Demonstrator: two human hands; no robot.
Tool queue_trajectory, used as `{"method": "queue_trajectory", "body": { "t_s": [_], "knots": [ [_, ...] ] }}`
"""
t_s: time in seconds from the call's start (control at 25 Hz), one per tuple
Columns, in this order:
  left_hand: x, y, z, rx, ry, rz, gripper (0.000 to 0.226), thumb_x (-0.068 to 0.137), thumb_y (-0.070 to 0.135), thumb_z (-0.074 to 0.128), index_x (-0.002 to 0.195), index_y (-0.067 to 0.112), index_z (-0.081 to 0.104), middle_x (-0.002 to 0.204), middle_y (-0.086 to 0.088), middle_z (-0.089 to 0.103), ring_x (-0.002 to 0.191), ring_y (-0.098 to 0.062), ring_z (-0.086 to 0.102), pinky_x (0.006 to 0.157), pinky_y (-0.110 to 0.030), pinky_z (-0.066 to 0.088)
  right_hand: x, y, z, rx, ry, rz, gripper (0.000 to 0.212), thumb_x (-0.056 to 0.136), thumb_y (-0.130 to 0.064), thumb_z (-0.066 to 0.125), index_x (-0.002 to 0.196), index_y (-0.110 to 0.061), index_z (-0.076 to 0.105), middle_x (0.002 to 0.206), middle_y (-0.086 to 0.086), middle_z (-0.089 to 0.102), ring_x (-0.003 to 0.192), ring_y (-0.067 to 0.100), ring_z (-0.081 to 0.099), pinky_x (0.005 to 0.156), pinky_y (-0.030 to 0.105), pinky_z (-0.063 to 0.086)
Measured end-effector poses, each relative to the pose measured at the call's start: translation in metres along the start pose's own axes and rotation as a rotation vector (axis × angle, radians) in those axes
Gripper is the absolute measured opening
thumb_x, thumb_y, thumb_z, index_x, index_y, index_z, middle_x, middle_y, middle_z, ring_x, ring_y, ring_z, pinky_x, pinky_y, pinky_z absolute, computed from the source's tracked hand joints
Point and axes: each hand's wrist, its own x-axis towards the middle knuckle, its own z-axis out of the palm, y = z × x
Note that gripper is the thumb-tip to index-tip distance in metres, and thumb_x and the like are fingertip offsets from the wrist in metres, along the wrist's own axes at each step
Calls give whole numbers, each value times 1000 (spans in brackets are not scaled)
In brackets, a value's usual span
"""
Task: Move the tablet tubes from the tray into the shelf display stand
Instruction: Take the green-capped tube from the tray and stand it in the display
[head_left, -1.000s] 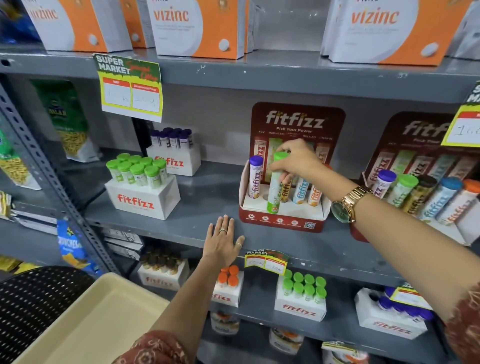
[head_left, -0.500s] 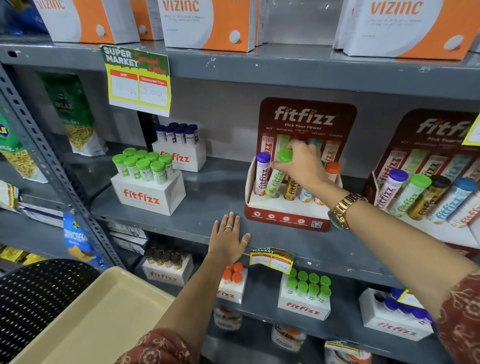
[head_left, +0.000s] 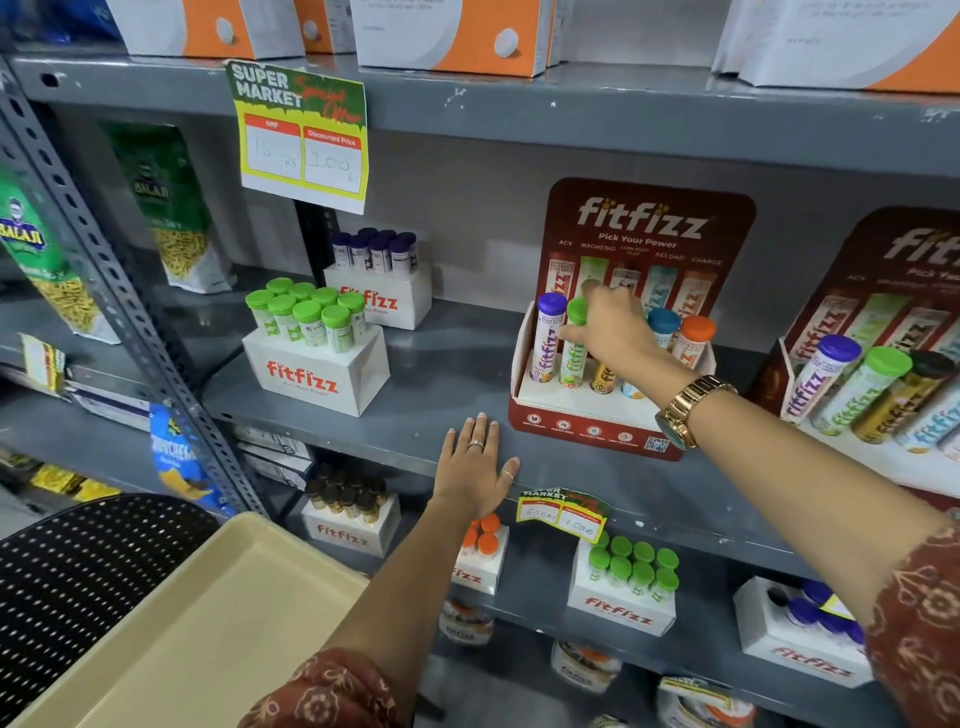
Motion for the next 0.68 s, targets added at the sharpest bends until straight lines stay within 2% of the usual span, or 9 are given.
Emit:
{"method": "queue_trajectory", "body": {
  "t_s": [0.12, 0.32, 0.4, 0.52, 0.68],
  "knots": [
    [0, -1, 1, 1, -5, 1, 63, 98, 48, 19, 148, 14, 0, 159, -8, -2, 146, -25, -4, 117, -39, -4, 8, -2, 4, -50, -106, 65, 44, 87, -28, 69, 118, 0, 53, 118, 19, 59, 106, 33, 60, 84, 40, 52],
    [0, 0, 1, 9, 6, -4, 63, 98, 48, 19, 148, 14, 1, 159, -8, -1, 146, -25, -3, 117, -39, -4, 15, -5, 9, -100, -87, 93, 45, 89, -28, 67, 120, 1, 51, 118, 20, 60, 109, 34, 59, 85, 41, 51],
    [0, -1, 1, 5, 10, -5, 63, 98, 48, 19, 148, 14, 1, 159, -8, 0, 146, -26, -3, 118, -39, -3, 12, -7, 8, -133, -45, 63, 48, 88, -24, 68, 124, 1, 48, 119, 21, 59, 112, 36, 57, 87, 43, 51],
    [1, -1, 0, 6, 6, -4, 63, 98, 47, 19, 148, 13, 1, 159, -8, -1, 146, -25, -3, 118, -40, -3, 5, -8, 7, -186, 114, -68, 48, 87, -17, 70, 124, 2, 47, 112, 23, 61, 105, 39, 63, 82, 44, 56],
    [2, 4, -7, -11, -52, -33, 63, 99, 46, 20, 148, 11, 3, 159, -8, 0, 146, -24, -4, 117, -46, -3, -12, -8, 1, -245, 242, -160, 34, 91, -16, 65, 118, 0, 52, 107, 20, 65, 96, 38, 68, 74, 40, 57]
  ]
}}
